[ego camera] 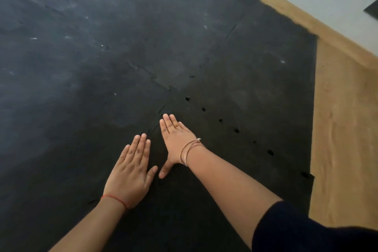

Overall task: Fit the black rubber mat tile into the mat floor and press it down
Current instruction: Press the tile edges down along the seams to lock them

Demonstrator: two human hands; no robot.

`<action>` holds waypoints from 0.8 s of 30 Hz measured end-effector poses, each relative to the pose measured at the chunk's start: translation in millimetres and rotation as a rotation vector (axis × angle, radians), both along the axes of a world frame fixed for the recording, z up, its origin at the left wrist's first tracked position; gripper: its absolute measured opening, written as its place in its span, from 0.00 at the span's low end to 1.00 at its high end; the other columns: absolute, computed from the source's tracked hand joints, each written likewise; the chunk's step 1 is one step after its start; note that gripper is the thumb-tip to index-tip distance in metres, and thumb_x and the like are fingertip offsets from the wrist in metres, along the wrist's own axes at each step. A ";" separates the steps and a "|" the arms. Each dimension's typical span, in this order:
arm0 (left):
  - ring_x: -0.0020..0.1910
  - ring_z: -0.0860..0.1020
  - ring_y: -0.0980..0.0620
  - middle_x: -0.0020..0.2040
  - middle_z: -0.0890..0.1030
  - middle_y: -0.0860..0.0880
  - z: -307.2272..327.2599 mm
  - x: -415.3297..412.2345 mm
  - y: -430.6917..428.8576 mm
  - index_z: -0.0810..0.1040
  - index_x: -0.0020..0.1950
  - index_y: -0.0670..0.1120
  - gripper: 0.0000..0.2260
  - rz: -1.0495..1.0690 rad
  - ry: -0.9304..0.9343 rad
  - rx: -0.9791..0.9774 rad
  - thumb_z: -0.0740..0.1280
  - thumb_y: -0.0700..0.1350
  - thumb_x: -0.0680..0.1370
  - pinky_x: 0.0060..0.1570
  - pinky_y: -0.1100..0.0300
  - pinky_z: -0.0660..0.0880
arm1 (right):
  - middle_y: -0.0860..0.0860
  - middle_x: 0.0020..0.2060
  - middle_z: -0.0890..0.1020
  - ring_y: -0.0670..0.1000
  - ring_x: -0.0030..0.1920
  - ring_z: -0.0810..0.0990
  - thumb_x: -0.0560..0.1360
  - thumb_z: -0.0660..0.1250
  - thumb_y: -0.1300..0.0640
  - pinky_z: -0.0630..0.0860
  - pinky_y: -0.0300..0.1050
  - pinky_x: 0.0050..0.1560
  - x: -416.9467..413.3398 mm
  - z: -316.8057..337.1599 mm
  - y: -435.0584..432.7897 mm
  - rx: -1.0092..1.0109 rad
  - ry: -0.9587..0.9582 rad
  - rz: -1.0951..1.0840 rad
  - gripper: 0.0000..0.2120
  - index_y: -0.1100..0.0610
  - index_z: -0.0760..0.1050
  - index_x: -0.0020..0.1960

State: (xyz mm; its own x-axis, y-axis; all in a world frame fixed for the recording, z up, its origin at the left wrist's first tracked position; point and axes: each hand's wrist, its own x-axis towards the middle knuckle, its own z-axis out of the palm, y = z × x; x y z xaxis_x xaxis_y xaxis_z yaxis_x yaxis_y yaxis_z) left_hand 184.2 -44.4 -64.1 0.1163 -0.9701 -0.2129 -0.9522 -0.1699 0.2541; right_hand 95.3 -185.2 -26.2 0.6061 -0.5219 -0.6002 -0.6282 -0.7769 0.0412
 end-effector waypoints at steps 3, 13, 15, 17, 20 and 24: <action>0.68 0.25 0.48 0.67 0.23 0.48 2.8 -1.7 -1.1 0.25 0.67 0.44 0.39 -0.007 -0.020 0.019 0.14 0.61 0.60 0.68 0.57 0.28 | 0.57 0.75 0.34 0.55 0.75 0.34 0.56 0.74 0.32 0.39 0.50 0.75 1.3 0.4 -0.8 0.002 0.006 -0.004 0.70 0.61 0.31 0.74; 0.73 0.33 0.50 0.75 0.35 0.45 5.0 6.8 -34.9 0.35 0.73 0.42 0.32 -0.074 -0.073 -0.012 0.34 0.61 0.76 0.71 0.58 0.34 | 0.53 0.76 0.34 0.52 0.75 0.34 0.60 0.67 0.27 0.39 0.49 0.75 -51.6 -5.7 -11.0 -0.033 -0.242 -0.298 0.64 0.58 0.33 0.75; 0.74 0.35 0.50 0.76 0.37 0.45 8.5 6.0 -60.8 0.37 0.74 0.42 0.29 -0.068 -0.054 0.004 0.42 0.57 0.79 0.71 0.58 0.35 | 0.53 0.76 0.35 0.52 0.75 0.34 0.59 0.67 0.27 0.40 0.49 0.75 -58.2 -2.2 -24.1 -0.059 -0.191 -0.278 0.65 0.59 0.33 0.75; 0.74 0.35 0.51 0.76 0.37 0.46 8.8 2.5 -85.0 0.36 0.74 0.43 0.29 -0.076 -0.038 0.011 0.43 0.56 0.80 0.72 0.58 0.36 | 0.54 0.76 0.35 0.52 0.76 0.34 0.58 0.67 0.27 0.40 0.49 0.75 -56.9 -3.4 -30.3 -0.050 -0.171 -0.238 0.66 0.59 0.33 0.75; 0.71 0.32 0.54 0.75 0.34 0.48 -0.6 -1.0 -101.9 0.35 0.73 0.44 0.28 -0.058 -0.044 -0.036 0.42 0.56 0.80 0.70 0.58 0.33 | 0.54 0.76 0.34 0.53 0.75 0.34 0.57 0.68 0.27 0.40 0.49 0.75 -54.2 -10.2 -33.6 -0.021 -0.157 -0.238 0.67 0.59 0.32 0.75; 0.69 0.30 0.53 0.70 0.31 0.49 -4.7 -0.9 -98.9 0.34 0.72 0.43 0.28 -0.057 -0.066 -0.044 0.42 0.56 0.79 0.68 0.59 0.32 | 0.54 0.75 0.34 0.52 0.75 0.34 0.57 0.69 0.27 0.40 0.49 0.76 -54.5 -12.4 -38.6 -0.004 -0.137 -0.233 0.67 0.58 0.31 0.75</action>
